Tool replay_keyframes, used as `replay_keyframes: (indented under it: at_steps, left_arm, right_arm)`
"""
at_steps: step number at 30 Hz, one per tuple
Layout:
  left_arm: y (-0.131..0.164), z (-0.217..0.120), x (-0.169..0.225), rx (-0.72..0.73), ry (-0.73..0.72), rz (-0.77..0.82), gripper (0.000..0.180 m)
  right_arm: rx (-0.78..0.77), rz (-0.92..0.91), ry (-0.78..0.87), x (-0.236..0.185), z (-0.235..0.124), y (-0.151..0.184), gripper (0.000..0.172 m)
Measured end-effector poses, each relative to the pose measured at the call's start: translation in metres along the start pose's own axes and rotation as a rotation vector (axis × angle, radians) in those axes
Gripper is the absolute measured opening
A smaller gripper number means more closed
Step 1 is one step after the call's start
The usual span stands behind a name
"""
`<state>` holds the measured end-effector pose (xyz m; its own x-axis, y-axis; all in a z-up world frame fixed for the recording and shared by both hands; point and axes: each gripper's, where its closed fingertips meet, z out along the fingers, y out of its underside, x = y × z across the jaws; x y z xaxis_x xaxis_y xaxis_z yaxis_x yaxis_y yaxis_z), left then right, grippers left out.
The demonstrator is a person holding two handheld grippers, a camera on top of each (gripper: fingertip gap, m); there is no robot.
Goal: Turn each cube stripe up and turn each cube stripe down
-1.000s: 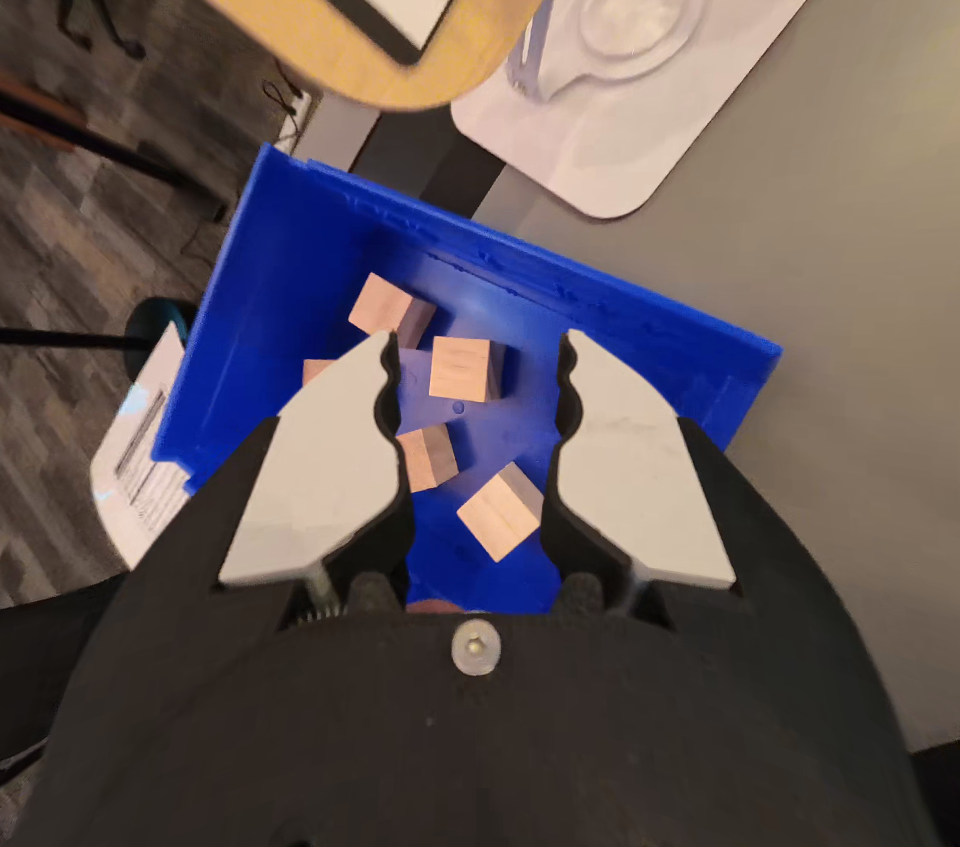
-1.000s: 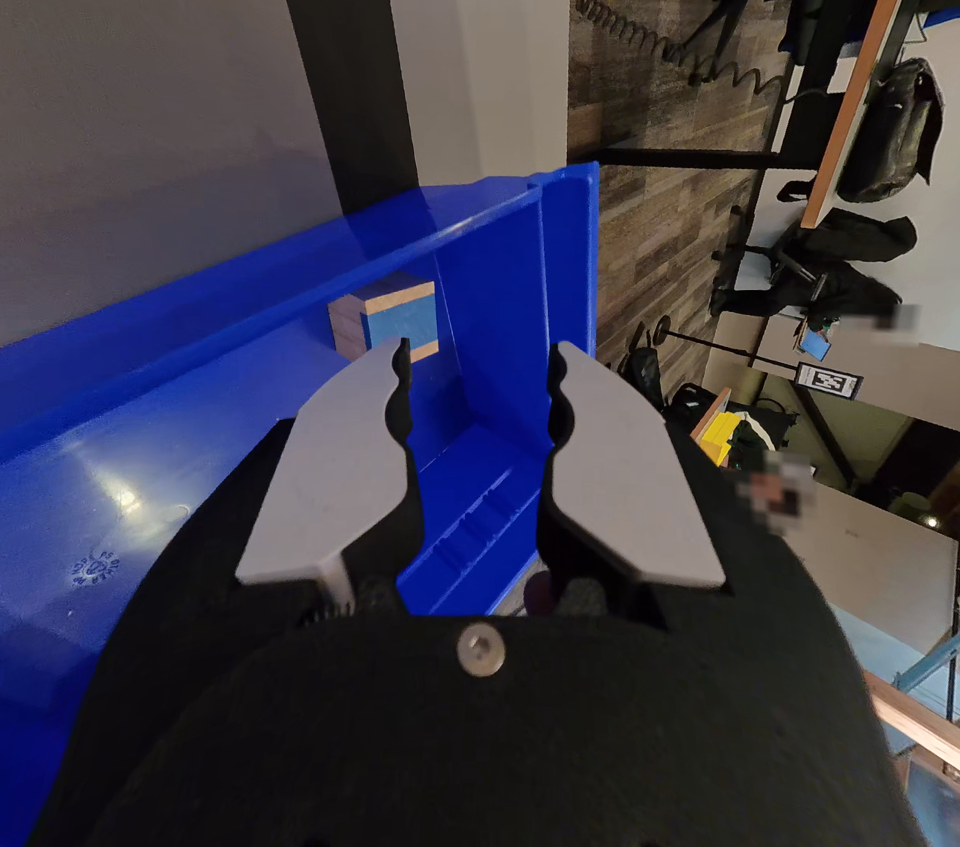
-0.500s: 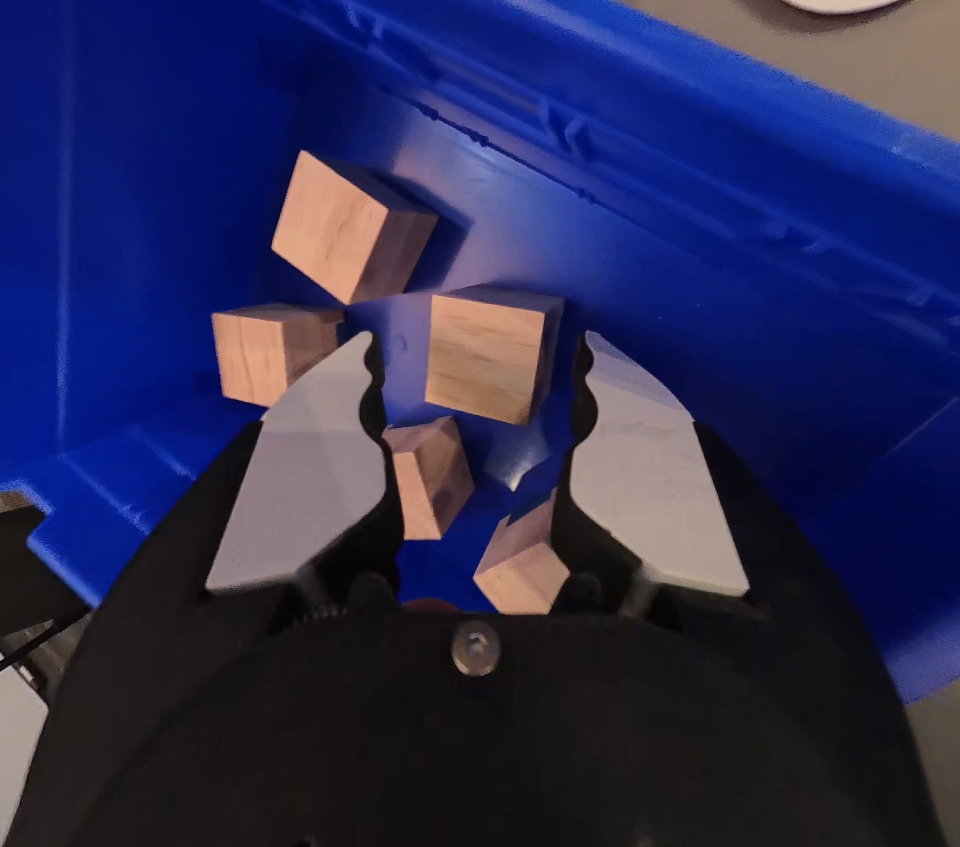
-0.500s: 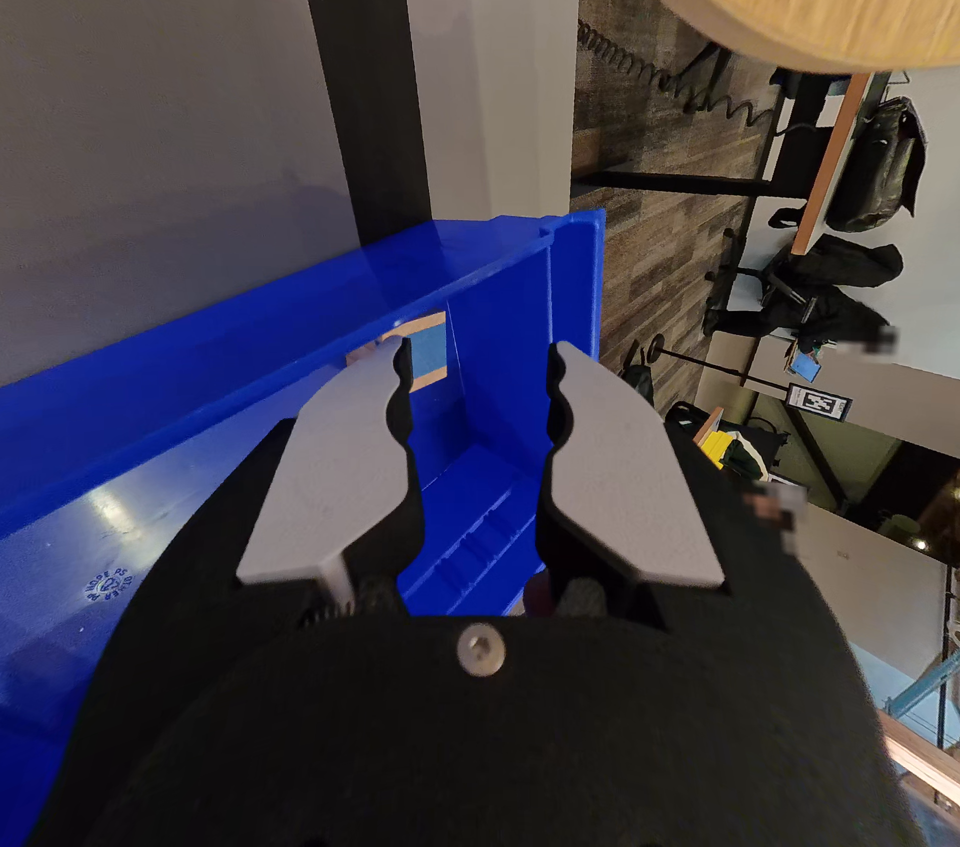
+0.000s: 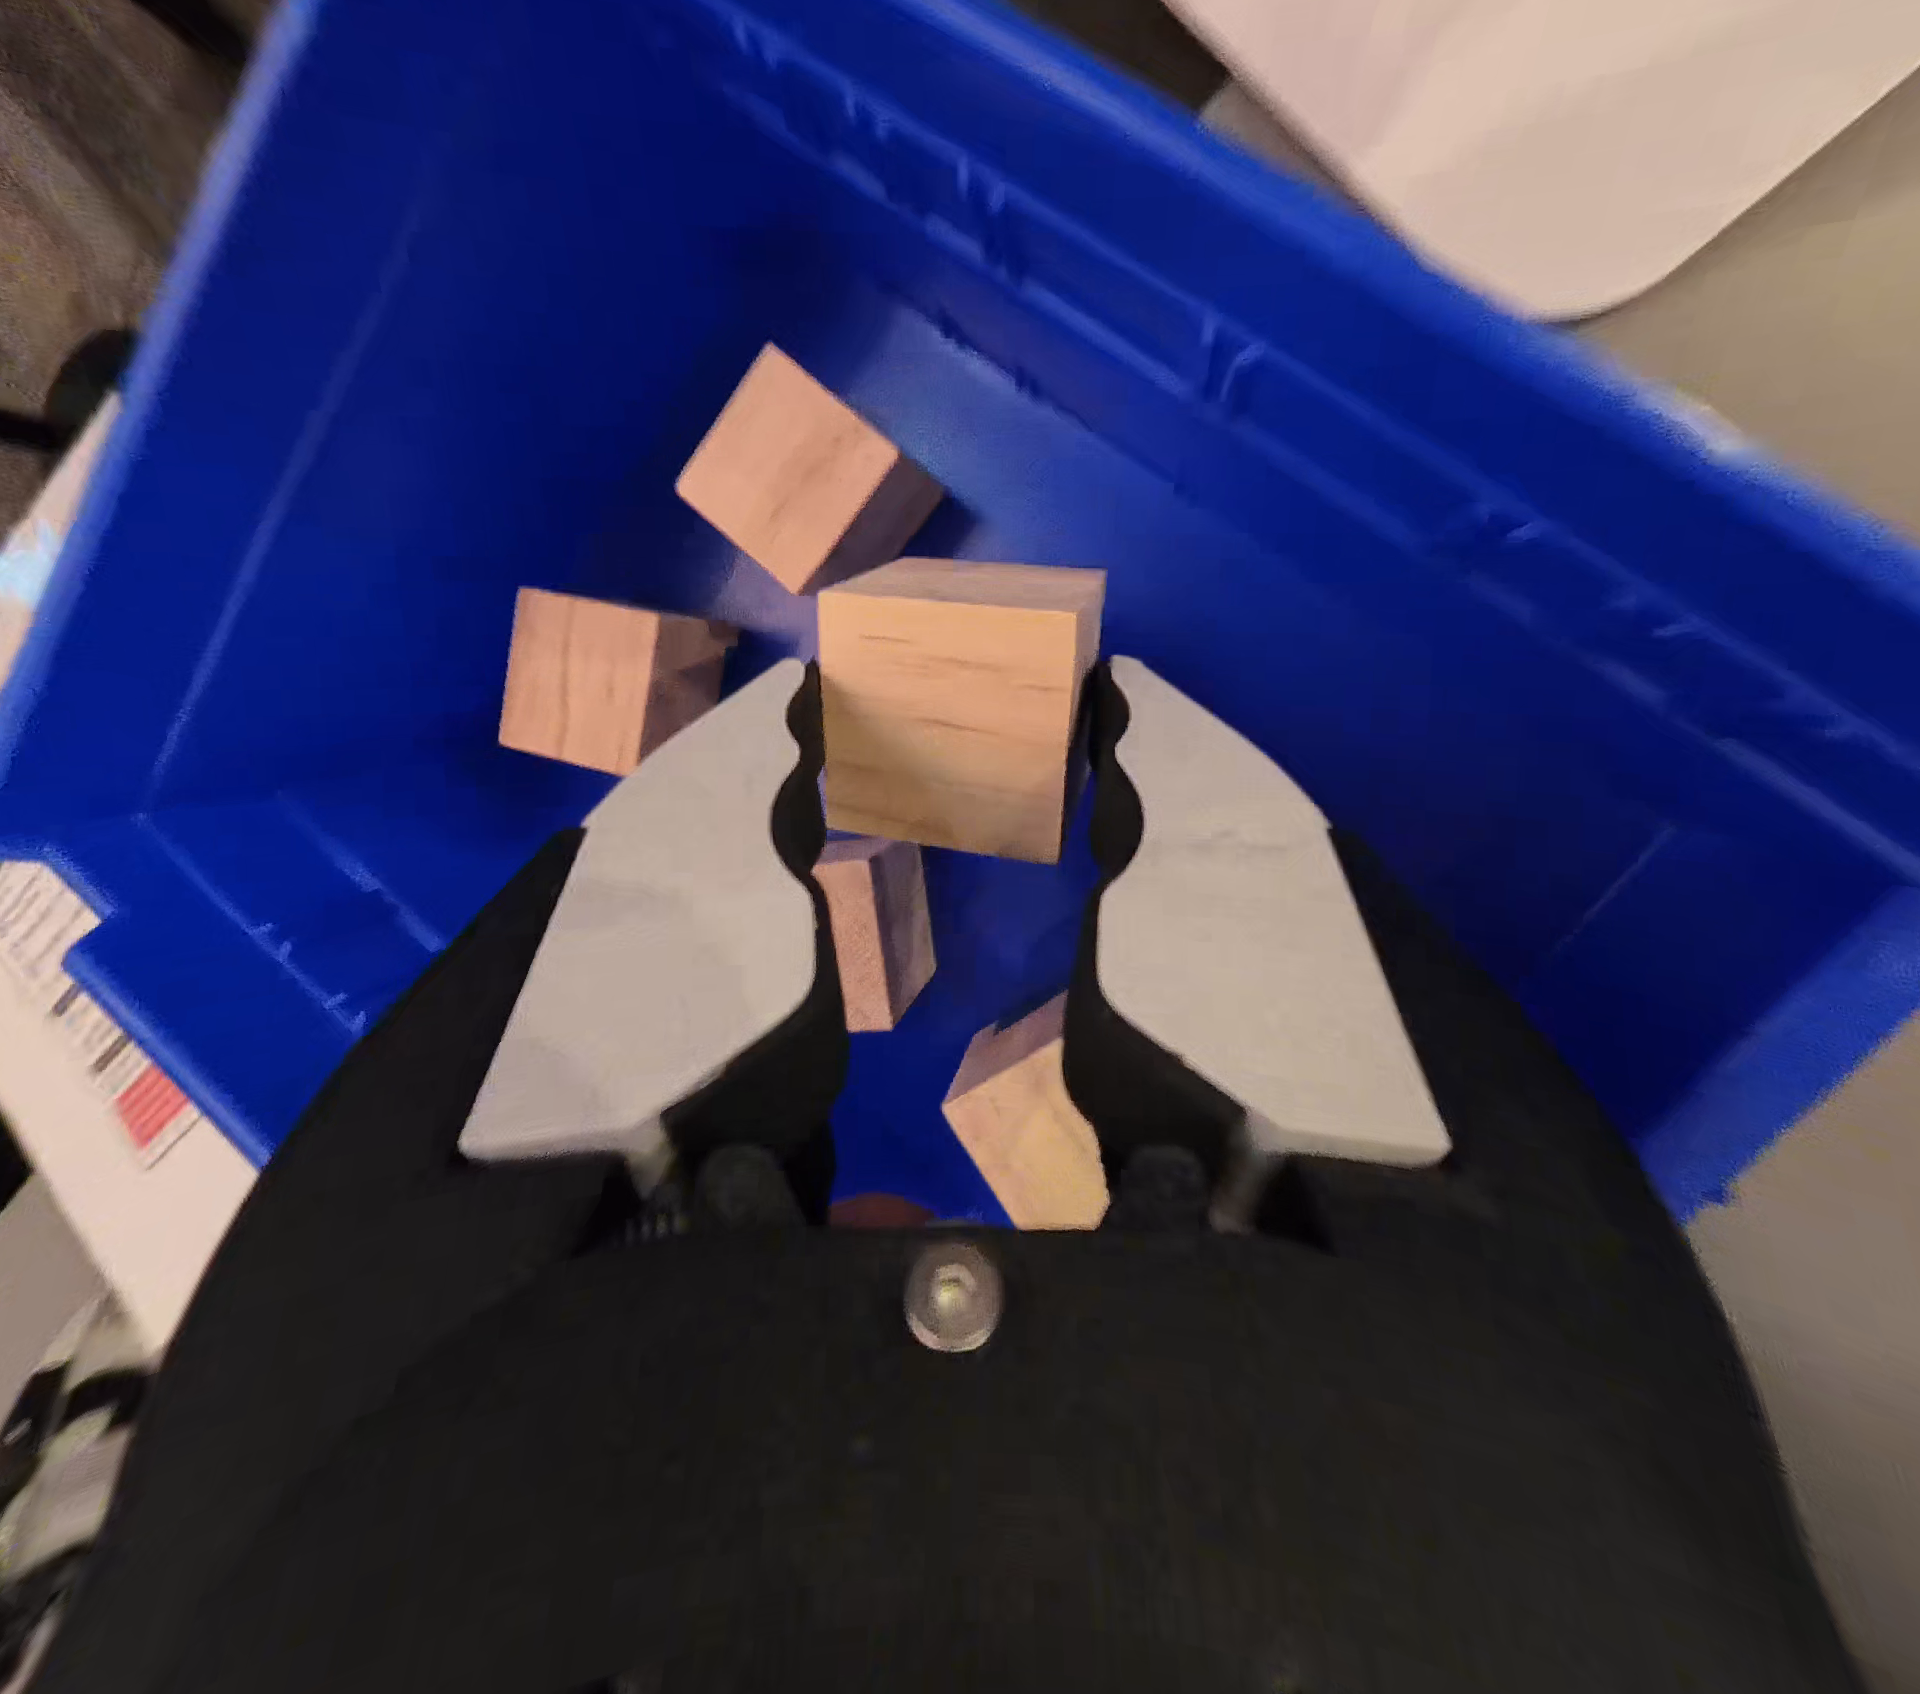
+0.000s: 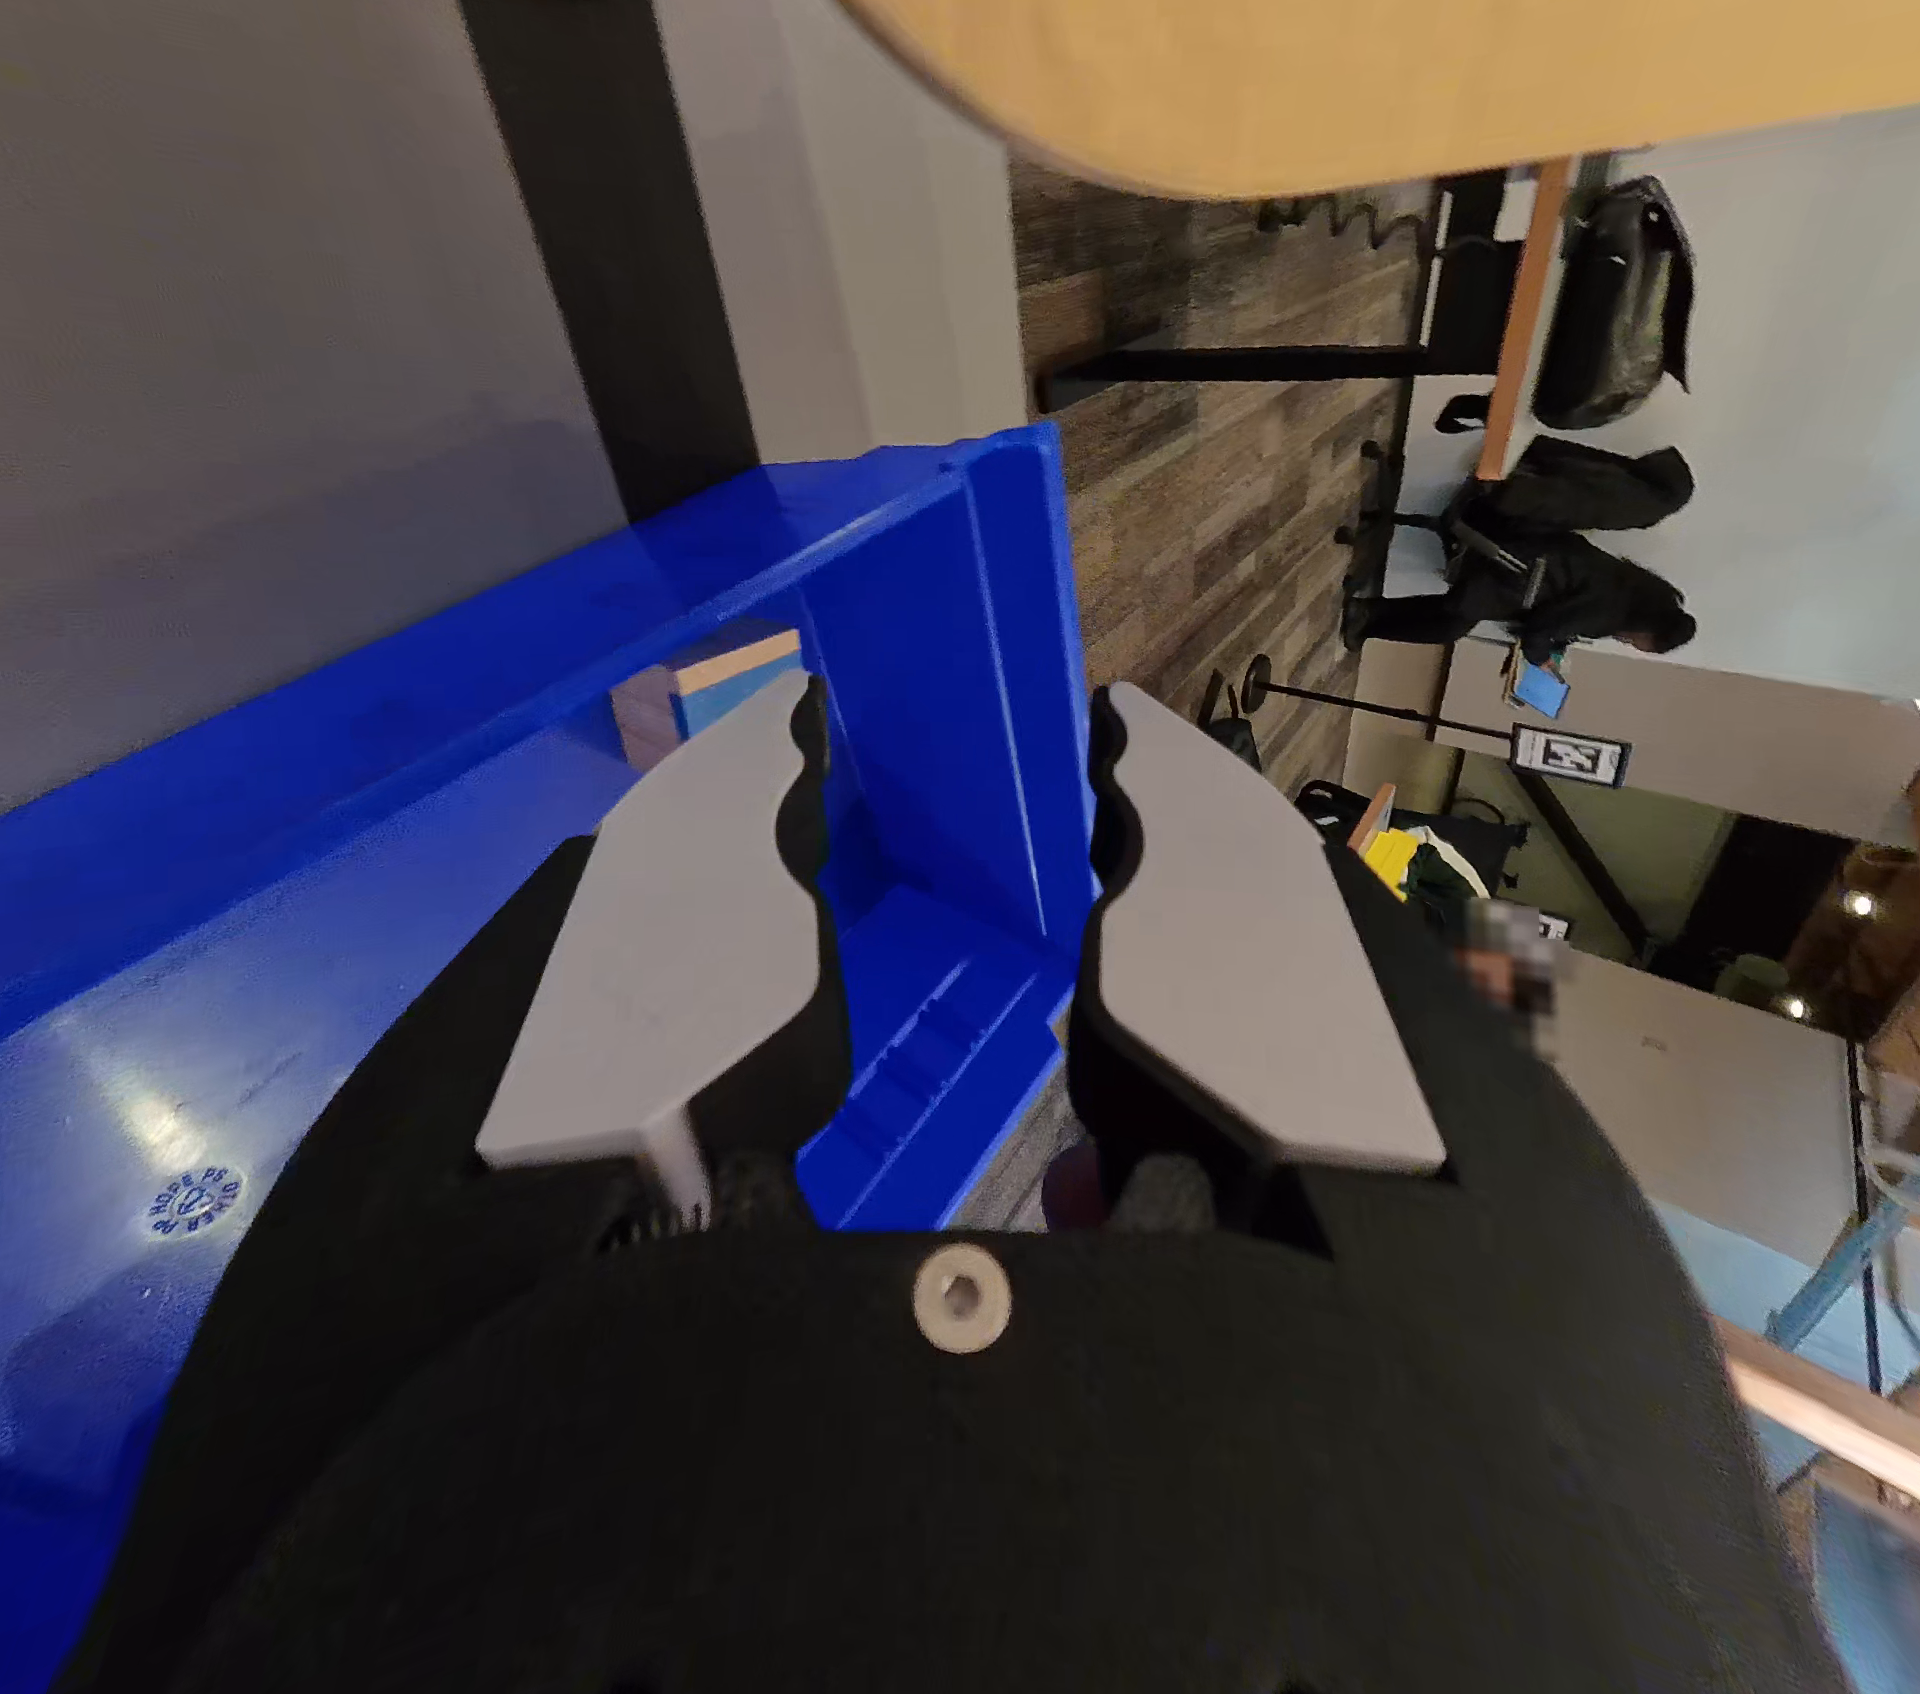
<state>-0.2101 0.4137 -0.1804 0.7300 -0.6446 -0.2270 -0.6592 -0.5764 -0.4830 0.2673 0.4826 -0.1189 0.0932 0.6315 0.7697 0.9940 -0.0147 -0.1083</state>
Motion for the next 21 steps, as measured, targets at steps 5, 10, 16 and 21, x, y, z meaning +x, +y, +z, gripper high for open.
replay_keyframes:
  at_steps: [5,10,16,21]
  left_arm:
    - [-0.044,-0.053,0.017,0.325,0.191,-0.075,0.048]
    - [-0.087,-0.115,0.051,0.653,0.447,-0.072,0.048]
    - [-0.127,-0.166,0.102,0.907,0.739,-0.039,0.048]
    - [-0.15,-0.175,0.142,0.976,0.845,0.005,0.048]
  right_arm:
    - [0.026,0.086,0.103,0.027,-0.022,0.0,0.048]
    - [0.155,0.112,0.256,0.054,-0.058,-0.024,0.05]
    - [0.408,0.039,0.347,0.045,-0.109,-0.095,0.054]
    - [0.637,0.005,0.294,0.008,-0.144,-0.161,0.054]
